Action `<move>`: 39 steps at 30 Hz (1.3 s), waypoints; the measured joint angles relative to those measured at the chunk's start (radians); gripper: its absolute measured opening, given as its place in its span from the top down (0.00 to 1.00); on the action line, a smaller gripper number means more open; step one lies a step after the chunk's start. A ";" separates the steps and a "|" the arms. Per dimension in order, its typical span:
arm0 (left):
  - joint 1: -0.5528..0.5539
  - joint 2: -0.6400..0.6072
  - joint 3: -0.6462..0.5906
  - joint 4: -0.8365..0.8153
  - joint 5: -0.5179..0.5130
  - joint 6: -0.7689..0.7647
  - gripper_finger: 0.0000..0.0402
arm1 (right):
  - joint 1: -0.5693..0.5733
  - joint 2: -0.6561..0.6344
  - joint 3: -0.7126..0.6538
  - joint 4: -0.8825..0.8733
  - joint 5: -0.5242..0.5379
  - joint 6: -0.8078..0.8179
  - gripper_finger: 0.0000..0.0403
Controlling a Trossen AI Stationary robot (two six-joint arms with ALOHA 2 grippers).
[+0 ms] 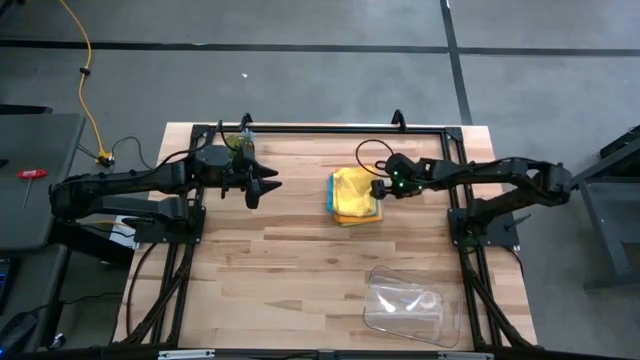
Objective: Fold microfiber towels
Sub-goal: Put the stacked folded cloths into the bin
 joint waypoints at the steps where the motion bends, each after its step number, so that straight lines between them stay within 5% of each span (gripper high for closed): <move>1: 0.000 0.000 0.000 0.000 0.000 0.000 0.46 | 0.000 -0.004 0.000 -0.011 0.002 0.001 0.02; 19: 0.000 0.000 0.000 0.003 0.000 -0.043 0.46 | -0.025 0.028 -0.121 0.200 -0.023 0.047 0.02; 28: 0.000 0.000 0.000 0.009 0.001 -0.078 0.46 | -0.040 0.027 -0.155 0.343 -0.135 0.058 0.02; 39: 0.000 0.000 0.000 0.008 0.001 -0.080 0.46 | -0.102 0.004 -0.174 0.303 -0.215 -0.067 0.02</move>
